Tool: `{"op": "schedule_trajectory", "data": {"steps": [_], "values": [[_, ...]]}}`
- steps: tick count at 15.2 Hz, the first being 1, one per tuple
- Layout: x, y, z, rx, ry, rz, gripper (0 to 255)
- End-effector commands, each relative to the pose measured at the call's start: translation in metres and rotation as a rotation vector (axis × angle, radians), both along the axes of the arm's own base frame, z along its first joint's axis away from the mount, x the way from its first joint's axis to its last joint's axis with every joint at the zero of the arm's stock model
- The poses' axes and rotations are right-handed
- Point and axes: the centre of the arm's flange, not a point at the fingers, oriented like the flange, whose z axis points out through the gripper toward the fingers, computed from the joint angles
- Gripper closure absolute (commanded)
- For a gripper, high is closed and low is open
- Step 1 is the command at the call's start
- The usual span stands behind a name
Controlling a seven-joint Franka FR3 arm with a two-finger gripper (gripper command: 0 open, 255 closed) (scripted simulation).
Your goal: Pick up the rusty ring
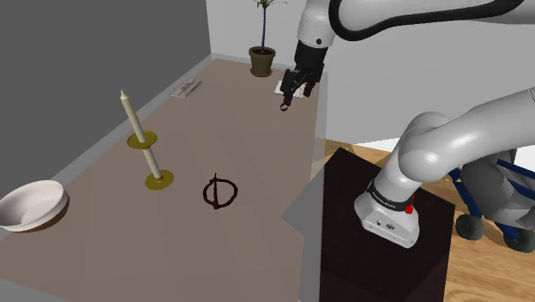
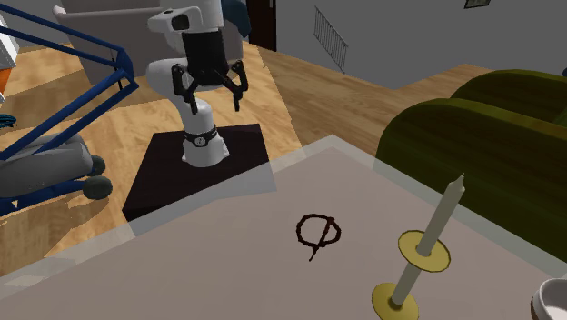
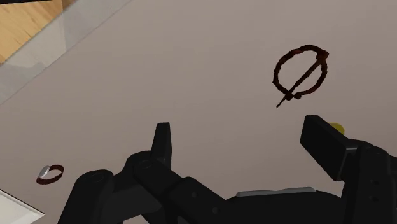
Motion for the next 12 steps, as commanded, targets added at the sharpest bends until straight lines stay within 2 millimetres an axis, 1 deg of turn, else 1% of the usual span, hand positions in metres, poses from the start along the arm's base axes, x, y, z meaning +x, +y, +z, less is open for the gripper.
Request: {"op": "schedule_trajectory", "data": {"steps": [1,12], "values": [[0.006,0.017,-0.017,0.001,0.002,-0.013,0],[0.047,0.114,-0.118,0.005,0.026,-0.075,0]]}}
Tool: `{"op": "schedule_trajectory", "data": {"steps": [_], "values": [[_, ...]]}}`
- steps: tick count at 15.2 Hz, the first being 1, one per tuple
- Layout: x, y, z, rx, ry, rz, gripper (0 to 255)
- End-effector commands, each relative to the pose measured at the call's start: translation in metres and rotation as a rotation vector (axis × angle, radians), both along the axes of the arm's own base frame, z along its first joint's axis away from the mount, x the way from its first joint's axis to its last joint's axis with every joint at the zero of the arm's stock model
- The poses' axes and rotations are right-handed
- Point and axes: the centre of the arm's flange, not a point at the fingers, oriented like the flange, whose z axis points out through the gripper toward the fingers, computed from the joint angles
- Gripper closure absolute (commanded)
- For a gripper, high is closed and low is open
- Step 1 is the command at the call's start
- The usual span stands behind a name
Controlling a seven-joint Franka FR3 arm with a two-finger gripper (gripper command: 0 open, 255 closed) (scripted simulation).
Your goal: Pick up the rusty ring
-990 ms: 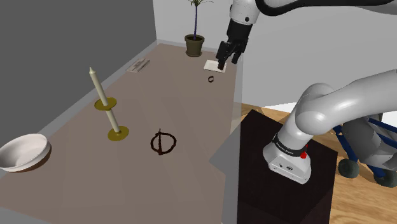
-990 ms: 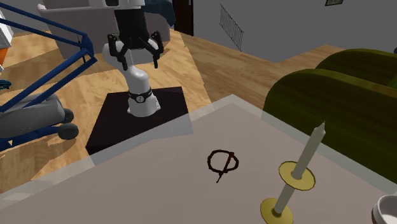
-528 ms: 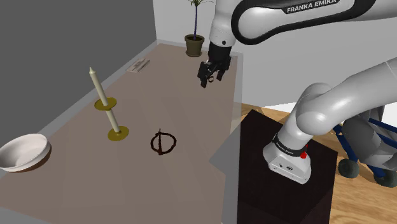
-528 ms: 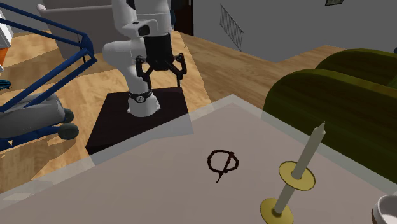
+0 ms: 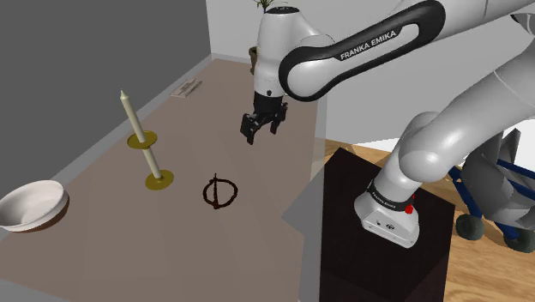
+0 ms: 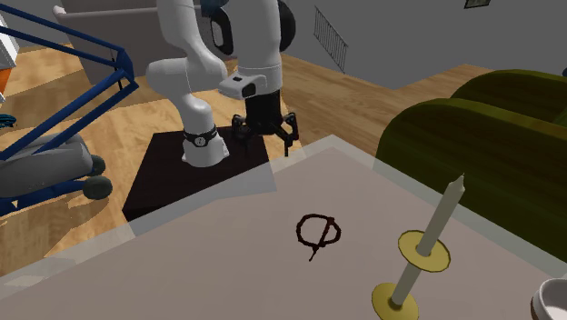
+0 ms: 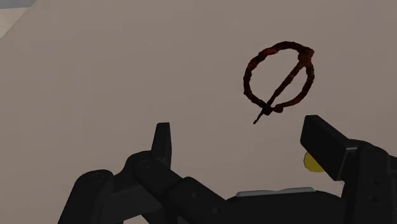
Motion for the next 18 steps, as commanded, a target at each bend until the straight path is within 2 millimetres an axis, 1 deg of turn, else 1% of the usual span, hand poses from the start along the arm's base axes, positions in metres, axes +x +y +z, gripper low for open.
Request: {"op": "schedule_trajectory", "data": {"steps": [1,18], "values": [[0.006,0.018,-0.020,0.003,0.004,-0.013,0],[0.077,0.164,-0.177,0.009,0.040,-0.109,0]]}}
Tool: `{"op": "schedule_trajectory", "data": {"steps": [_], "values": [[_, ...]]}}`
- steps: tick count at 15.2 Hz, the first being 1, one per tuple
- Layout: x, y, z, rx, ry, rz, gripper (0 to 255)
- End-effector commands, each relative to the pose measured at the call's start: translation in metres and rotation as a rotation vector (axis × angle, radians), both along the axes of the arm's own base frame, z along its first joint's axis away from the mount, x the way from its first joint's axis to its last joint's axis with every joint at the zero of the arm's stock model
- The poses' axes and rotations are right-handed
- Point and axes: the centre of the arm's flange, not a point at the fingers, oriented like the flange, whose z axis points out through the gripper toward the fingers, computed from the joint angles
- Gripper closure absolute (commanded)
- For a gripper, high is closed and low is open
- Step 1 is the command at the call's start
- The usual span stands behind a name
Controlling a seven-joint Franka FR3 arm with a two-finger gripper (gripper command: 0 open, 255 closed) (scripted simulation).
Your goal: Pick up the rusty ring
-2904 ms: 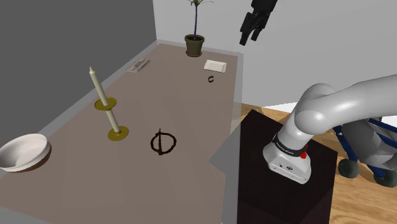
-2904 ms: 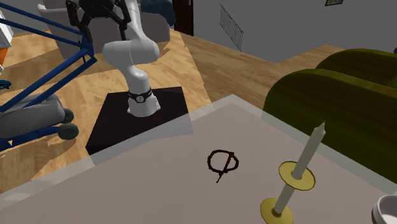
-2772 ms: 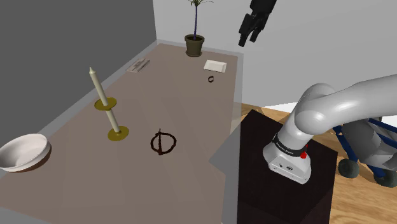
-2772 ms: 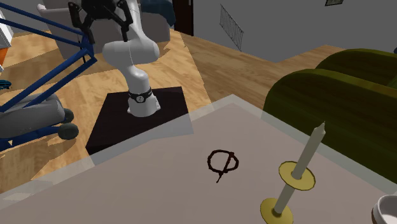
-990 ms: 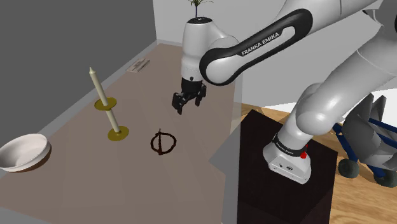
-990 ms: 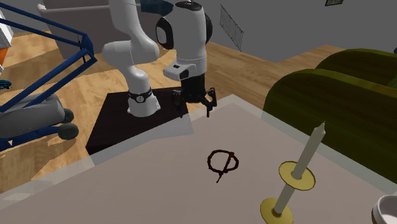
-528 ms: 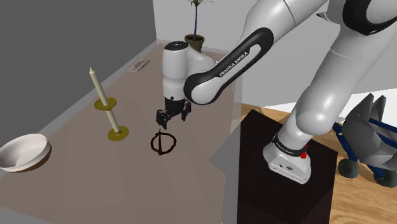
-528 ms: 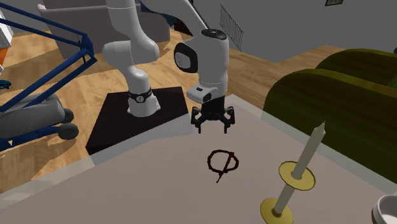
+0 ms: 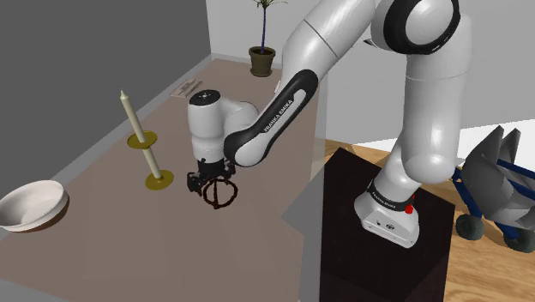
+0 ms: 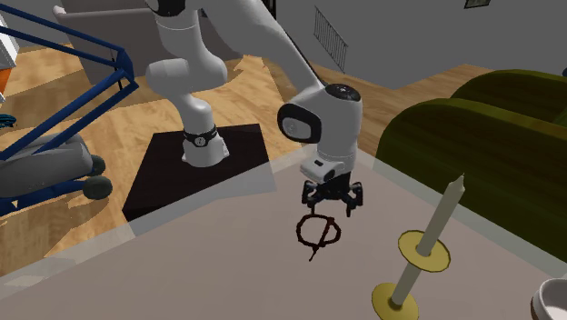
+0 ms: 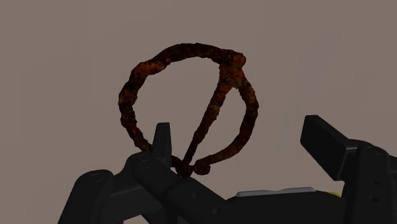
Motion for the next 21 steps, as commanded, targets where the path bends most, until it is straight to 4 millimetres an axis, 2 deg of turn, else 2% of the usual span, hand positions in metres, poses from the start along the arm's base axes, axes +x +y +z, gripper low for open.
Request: {"op": "schedule_trajectory", "data": {"steps": [1,8,10,11,20,21], "values": [[0.003,0.010,-0.011,-0.001,0.002,-0.008,0],[0.003,0.010,-0.051,-0.001,0.002,-0.008,0],[0.003,0.010,-0.051,-0.001,0.002,-0.008,0],[0.004,0.010,-0.052,-0.001,0.002,-0.008,255],[0.003,0.010,-0.051,-0.001,0.002,-0.008,255],[0.003,0.010,-0.046,-0.001,0.002,-0.008,255]]}}
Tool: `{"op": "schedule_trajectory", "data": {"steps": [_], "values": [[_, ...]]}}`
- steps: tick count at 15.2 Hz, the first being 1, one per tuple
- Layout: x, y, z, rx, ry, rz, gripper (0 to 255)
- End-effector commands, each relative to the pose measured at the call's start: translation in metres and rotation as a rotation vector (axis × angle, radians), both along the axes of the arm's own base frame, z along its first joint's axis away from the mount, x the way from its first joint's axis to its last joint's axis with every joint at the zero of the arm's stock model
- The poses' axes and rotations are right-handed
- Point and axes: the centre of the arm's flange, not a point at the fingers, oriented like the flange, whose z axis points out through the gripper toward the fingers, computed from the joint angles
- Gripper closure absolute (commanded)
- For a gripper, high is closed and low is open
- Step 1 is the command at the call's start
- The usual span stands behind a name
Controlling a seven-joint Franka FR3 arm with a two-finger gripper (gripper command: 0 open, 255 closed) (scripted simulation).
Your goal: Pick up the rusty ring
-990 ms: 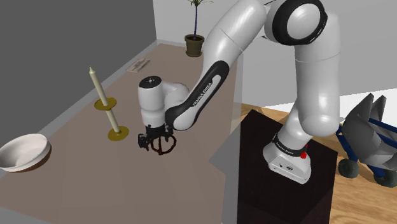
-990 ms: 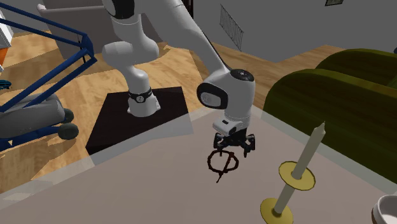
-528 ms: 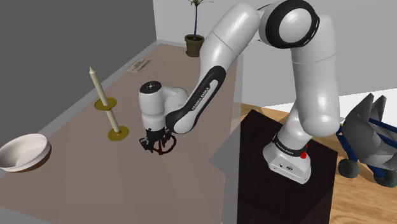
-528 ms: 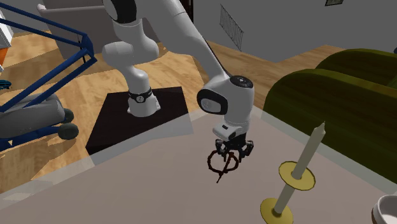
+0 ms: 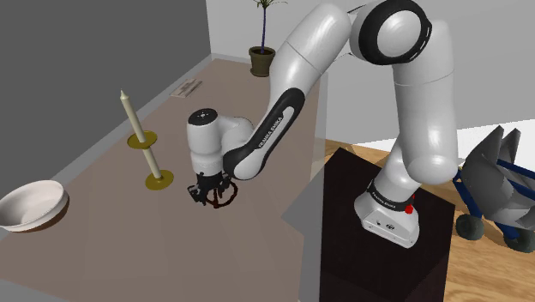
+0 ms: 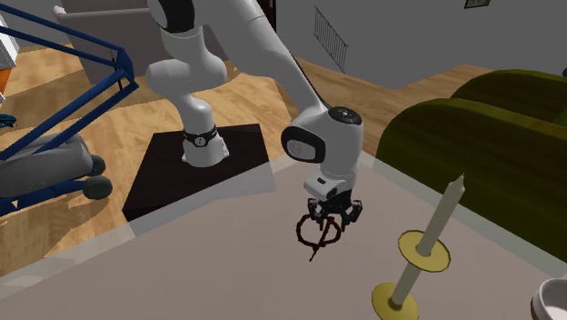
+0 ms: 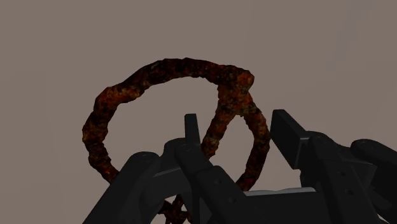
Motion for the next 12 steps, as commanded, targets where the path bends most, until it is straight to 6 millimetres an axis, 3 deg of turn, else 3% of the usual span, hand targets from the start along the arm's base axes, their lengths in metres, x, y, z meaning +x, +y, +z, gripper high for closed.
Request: {"op": "schedule_trajectory", "data": {"steps": [1,12], "values": [[0.000,0.000,0.008,0.000,0.000,0.000,255],[0.000,0.000,0.066,0.000,0.000,0.000,255]]}}
